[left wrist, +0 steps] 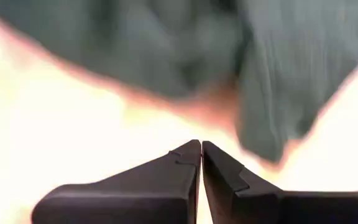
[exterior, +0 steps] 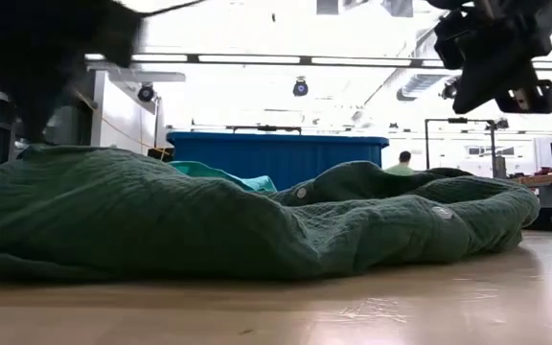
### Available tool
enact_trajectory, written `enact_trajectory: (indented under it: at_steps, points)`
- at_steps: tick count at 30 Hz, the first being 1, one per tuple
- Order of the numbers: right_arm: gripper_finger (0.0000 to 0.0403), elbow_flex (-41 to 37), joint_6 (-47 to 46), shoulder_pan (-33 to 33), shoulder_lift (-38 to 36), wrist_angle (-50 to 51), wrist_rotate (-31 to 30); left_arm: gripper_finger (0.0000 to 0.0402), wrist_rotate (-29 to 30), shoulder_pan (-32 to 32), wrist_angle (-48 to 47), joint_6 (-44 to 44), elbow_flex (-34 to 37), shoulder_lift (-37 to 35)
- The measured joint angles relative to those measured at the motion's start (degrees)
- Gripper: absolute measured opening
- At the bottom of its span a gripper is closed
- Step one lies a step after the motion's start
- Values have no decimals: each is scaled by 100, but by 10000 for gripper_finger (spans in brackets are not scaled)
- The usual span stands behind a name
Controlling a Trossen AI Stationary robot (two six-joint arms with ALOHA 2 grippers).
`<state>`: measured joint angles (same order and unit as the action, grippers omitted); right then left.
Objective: Fold laundry
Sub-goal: Fold the green polo shirt from the blue laundry bin
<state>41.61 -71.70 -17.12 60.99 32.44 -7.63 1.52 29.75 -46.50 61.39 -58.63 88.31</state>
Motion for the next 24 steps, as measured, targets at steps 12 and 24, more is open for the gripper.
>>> enact_trajectory:
  at_steps: [12,24]
  points:
    - [0,0,349,37,11,-135,-83,72,-1025,-301,1179,1030,622,-295]
    - [0,0,466,-29,11,-358,-96,241,-1536,-880,1349,959,610,-321]
